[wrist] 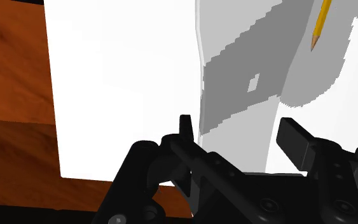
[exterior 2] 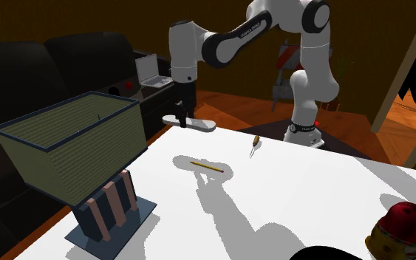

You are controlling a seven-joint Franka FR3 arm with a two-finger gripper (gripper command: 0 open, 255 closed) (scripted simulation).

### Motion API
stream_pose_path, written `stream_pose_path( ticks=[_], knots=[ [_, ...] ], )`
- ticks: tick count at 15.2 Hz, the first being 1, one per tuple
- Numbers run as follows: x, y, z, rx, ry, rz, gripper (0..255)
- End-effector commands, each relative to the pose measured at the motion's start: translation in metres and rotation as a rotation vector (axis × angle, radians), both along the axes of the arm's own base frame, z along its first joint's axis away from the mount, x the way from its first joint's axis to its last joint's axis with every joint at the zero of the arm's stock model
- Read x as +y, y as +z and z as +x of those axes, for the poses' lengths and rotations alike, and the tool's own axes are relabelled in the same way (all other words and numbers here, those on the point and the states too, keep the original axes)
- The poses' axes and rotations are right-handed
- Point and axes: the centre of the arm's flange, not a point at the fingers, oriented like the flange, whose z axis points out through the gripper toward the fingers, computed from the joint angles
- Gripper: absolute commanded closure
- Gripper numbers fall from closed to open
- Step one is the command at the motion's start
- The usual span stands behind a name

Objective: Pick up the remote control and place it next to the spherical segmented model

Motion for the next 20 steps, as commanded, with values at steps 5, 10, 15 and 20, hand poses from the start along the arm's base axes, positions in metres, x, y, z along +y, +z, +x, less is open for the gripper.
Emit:
stream_pose_path(
  ticks=[5, 10, 15, 20],
  knots=[
    [0.001, 0.032, 0.000, 0.000, 0.000, 0.000, 255],
    [0.001, 0.059, 0.000, 0.000, 0.000, 0.000, 255],
    [0.001, 0.085, 0.000, 0.000, 0.000, 0.000, 255],
    [0.001, 0.112, 0.000, 0.000, 0.000, 0.000, 255]
  ],
)
